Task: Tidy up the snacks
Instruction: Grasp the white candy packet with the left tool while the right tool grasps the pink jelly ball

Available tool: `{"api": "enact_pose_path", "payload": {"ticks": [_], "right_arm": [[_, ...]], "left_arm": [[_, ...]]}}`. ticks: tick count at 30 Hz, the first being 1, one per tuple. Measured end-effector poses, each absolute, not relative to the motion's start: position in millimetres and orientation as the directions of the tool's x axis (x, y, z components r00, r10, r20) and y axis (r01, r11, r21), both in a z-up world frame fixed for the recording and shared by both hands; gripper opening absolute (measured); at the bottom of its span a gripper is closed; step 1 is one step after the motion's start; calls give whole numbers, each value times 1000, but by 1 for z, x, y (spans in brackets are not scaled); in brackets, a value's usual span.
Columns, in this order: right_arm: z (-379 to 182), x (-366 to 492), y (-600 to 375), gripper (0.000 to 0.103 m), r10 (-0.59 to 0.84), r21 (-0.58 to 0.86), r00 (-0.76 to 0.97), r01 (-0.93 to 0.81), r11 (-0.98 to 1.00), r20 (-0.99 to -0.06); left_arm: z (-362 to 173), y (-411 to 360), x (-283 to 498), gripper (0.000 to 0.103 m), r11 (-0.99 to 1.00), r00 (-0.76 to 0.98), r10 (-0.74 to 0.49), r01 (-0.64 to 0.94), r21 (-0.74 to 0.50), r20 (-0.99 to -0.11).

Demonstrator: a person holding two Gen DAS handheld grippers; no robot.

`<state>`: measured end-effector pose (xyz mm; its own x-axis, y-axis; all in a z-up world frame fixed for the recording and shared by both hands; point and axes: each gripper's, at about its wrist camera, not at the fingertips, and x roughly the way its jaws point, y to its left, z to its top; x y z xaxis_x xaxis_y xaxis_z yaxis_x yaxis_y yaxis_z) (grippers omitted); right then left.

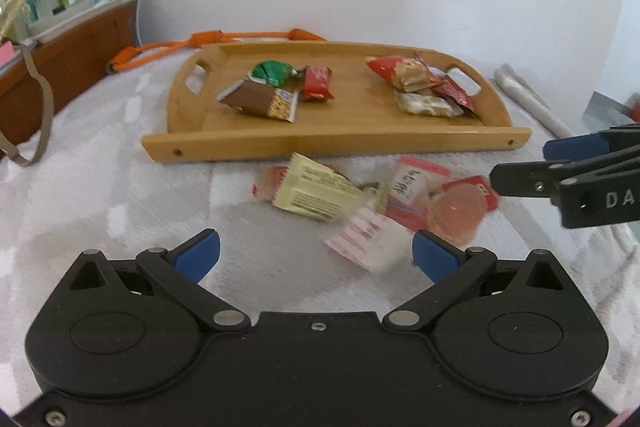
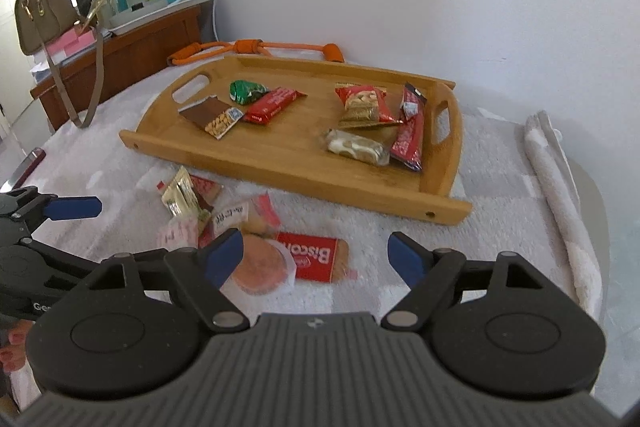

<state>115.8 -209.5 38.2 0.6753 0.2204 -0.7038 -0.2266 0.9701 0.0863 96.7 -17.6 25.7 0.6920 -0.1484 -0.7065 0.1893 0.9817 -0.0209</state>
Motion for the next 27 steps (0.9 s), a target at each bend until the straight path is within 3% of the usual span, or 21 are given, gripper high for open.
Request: {"api": "enact_pose_path", "payload": {"ticks": [3, 8, 18, 27], "right_arm": [[35, 113, -210, 89, 212, 66, 674, -236, 970, -708], [32, 111, -212, 89, 205, 57, 672, -236, 970, -712], [26, 111, -216, 89, 196, 50, 665, -232, 971, -721], [19, 109, -204, 89, 223, 50, 653, -272, 961, -724]], "left_arm": [[24, -21, 96, 101, 976, 680, -185, 212, -51, -709], [19, -29, 100, 89, 968, 653, -226, 234, -92, -723], [15, -29, 112, 53, 966, 641, -258, 185, -181, -723], [21, -10, 109, 49, 973, 651, -230, 137, -186, -724]]}}
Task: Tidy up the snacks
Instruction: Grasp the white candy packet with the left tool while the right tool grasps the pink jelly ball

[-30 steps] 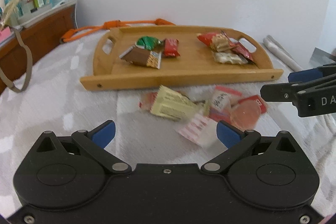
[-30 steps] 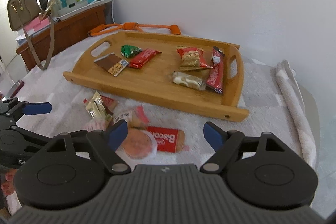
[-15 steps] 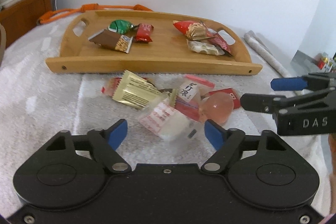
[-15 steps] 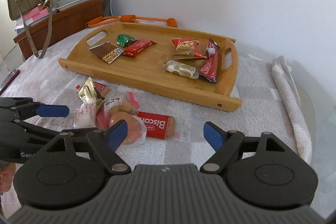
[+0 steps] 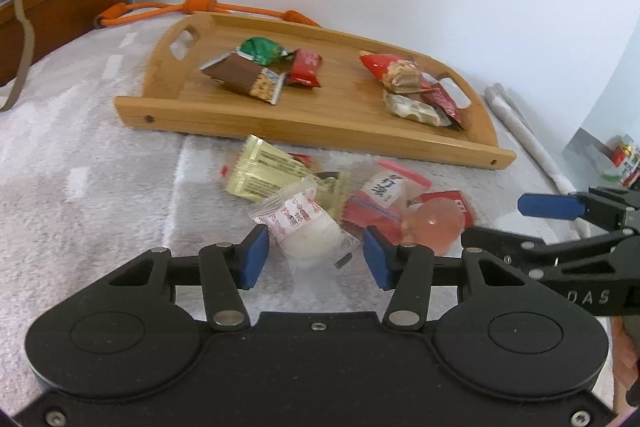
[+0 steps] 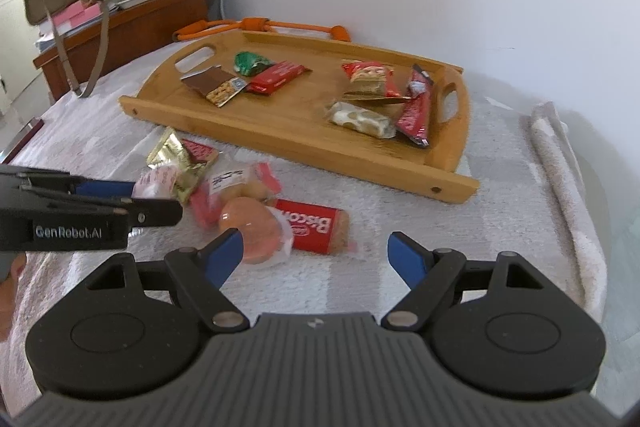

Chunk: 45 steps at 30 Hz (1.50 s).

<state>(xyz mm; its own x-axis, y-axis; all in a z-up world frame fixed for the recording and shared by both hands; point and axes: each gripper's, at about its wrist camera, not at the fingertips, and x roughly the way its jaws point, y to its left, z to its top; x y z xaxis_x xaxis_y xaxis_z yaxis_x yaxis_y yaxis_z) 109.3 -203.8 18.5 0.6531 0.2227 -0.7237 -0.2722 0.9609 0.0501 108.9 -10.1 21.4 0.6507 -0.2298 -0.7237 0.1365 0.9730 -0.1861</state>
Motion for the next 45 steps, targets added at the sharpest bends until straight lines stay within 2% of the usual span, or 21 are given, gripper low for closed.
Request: {"api": "enact_pose_path", "payload": {"ticks": [14, 24, 27, 41, 45], "right_arm": [[10, 106, -169, 85, 250, 56, 664, -299, 953, -705], [3, 108, -160, 75, 221, 54, 677, -258, 965, -703], [2, 105, -161, 68, 216, 58, 693, -244, 968, -688], [-1, 104, -156, 57, 180, 43, 719, -205, 978, -671], [-1, 102, -157, 43, 177, 54, 734, -188, 981, -656]], "left_arm": [[24, 17, 103, 49, 984, 664, -172, 78, -162, -727], [21, 22, 101, 49, 986, 668, -157, 62, -156, -727], [21, 22, 100, 49, 986, 677, -153, 58, -155, -720], [19, 19, 101, 49, 988, 683, -145, 56, -147, -715], [19, 18, 101, 49, 988, 686, -141, 56, -141, -714]]}}
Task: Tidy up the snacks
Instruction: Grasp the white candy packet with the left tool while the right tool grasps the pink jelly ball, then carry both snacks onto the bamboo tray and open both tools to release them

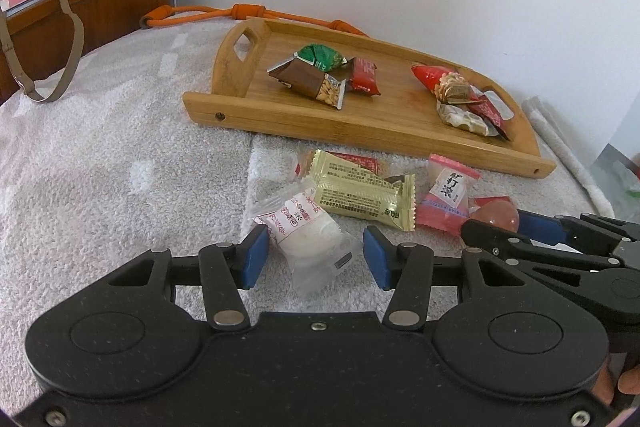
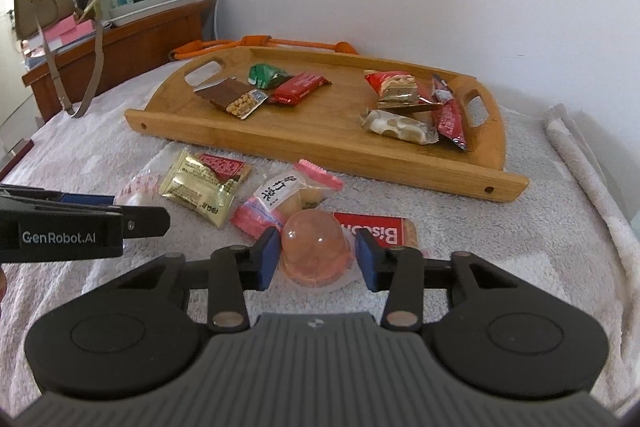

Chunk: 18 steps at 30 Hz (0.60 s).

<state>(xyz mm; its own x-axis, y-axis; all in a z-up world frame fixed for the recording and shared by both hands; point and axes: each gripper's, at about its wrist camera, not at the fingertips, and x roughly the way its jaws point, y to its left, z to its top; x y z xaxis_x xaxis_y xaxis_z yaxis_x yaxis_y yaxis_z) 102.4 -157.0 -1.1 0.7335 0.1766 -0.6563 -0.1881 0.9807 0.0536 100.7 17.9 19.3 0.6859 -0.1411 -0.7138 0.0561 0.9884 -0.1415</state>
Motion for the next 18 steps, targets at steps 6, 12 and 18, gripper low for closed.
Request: {"api": "enact_pose_path", "payload": {"ticks": [6, 12, 18], "right_arm": [[0, 99, -160, 41, 176, 65, 740, -176, 982, -650], [5, 94, -165, 39, 173, 67, 746, -171, 983, -644], [11, 90, -170, 39, 173, 75, 751, -163, 984, -637]], "left_arm": [[20, 19, 100, 49, 988, 687, -143, 57, -143, -712], [22, 21, 100, 49, 988, 692, -138, 50, -144, -709], [27, 23, 98, 49, 988, 699, -135, 45, -145, -703]]}}
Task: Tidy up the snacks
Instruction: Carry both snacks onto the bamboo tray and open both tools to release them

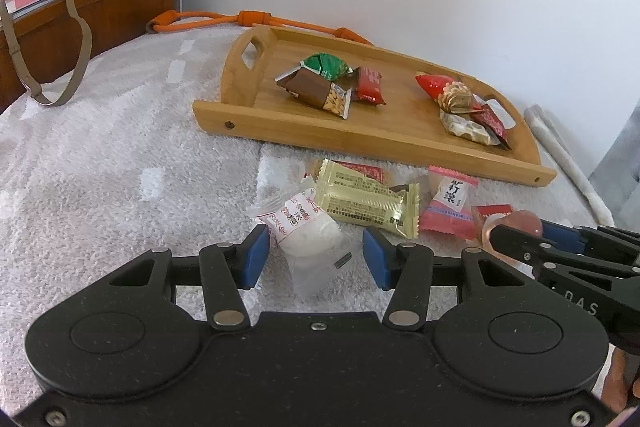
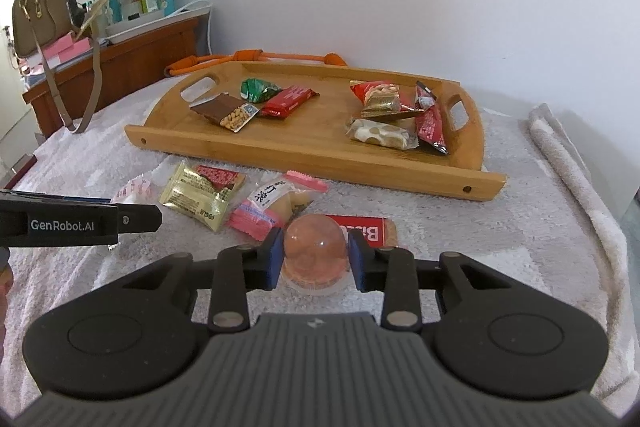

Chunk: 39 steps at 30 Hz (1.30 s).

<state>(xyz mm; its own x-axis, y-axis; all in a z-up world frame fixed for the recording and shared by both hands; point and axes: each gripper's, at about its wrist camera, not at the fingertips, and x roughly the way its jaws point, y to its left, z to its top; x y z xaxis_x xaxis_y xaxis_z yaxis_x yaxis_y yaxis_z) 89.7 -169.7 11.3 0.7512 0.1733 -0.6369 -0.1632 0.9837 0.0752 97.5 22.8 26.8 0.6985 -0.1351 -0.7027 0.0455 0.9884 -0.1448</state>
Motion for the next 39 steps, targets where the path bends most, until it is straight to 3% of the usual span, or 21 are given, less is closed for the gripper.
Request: {"api": "enact_pose_path", "payload": {"ticks": [21, 39], "right_arm": [[63, 115, -195, 39, 155, 156, 779, -75, 985, -607], [93, 192, -219, 39, 129, 242, 765, 36, 970, -631]], "left_arm": [[70, 27, 120, 43, 980, 720, -178, 68, -187, -670], [106, 39, 208, 43, 975, 704, -179, 36, -218, -687]]}}
